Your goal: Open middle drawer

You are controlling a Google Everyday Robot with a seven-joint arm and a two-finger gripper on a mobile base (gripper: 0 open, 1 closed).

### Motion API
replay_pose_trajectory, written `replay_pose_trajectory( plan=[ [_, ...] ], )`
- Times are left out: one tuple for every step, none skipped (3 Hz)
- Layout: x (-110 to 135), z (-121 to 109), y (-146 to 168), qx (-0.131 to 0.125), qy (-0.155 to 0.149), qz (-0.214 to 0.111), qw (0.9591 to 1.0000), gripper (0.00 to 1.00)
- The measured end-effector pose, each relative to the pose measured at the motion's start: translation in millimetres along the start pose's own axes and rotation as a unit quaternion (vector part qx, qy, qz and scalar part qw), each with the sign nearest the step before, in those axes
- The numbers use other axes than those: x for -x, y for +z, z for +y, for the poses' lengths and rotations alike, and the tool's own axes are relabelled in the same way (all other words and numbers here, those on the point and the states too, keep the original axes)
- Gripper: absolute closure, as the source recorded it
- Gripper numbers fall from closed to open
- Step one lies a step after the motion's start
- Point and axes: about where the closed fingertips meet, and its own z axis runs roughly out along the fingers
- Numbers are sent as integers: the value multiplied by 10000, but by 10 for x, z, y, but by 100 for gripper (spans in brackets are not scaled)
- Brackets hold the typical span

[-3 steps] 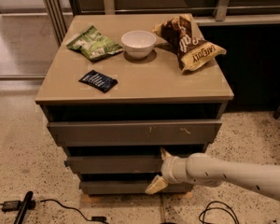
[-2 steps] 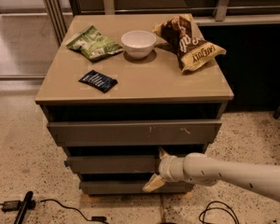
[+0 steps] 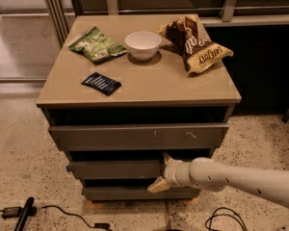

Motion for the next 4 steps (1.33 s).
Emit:
replay_pose_trajectory(
  plan=[
    [0,0,0,0,0,0,10000,42],
    [-29,36,-47,19,-8,7,10000,65],
    [28,5,-137,19,-8,7,10000,96],
    [43,-11,-181,19,-8,7,10000,100]
  ],
)
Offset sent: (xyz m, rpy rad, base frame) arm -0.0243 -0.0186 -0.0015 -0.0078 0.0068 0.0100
